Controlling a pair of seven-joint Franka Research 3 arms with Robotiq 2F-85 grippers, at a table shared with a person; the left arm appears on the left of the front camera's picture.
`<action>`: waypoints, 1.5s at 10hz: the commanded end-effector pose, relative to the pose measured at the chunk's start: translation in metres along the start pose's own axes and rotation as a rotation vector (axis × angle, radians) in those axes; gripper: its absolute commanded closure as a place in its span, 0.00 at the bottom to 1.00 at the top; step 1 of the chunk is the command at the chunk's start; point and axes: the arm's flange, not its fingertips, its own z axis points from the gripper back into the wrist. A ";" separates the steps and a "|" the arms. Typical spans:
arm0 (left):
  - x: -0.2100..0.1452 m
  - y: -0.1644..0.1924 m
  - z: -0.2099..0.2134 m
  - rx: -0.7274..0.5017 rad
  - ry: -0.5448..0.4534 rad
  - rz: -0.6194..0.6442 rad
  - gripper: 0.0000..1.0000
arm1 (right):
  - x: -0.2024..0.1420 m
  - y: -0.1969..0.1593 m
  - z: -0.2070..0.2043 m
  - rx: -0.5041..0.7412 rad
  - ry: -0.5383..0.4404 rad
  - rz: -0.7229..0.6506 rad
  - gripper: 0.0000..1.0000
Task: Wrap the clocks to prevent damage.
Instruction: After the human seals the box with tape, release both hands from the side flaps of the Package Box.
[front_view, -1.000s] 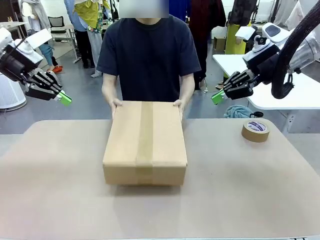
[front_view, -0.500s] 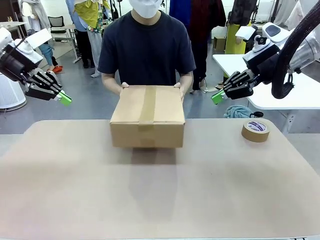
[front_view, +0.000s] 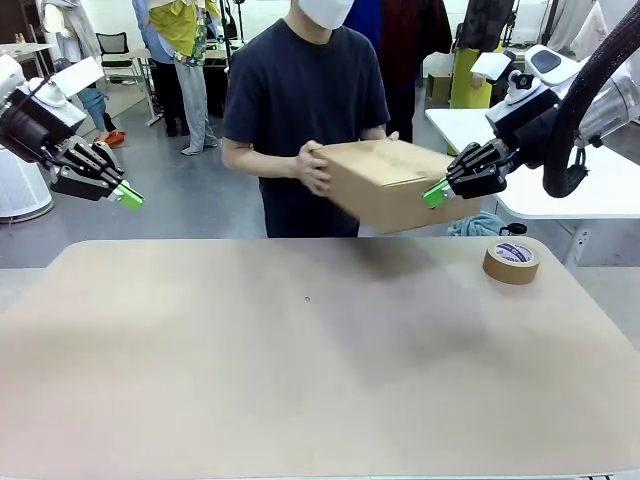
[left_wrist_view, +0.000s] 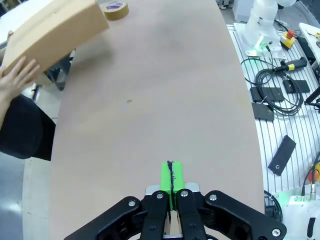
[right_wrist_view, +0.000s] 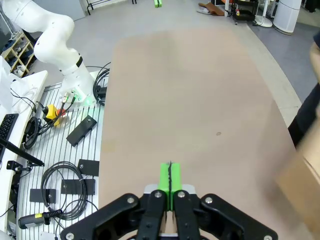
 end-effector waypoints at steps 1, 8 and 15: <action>0.008 -0.012 0.013 0.031 -0.012 -0.024 0.40 | -0.002 0.011 0.004 -0.008 -0.014 0.003 0.39; 0.003 -0.016 0.019 -0.036 -0.072 0.022 0.00 | -0.010 0.012 0.002 0.036 -0.011 -0.018 0.00; 0.001 -0.019 0.020 -0.056 -0.039 0.039 0.00 | -0.003 0.019 -0.004 0.096 -0.019 0.017 0.00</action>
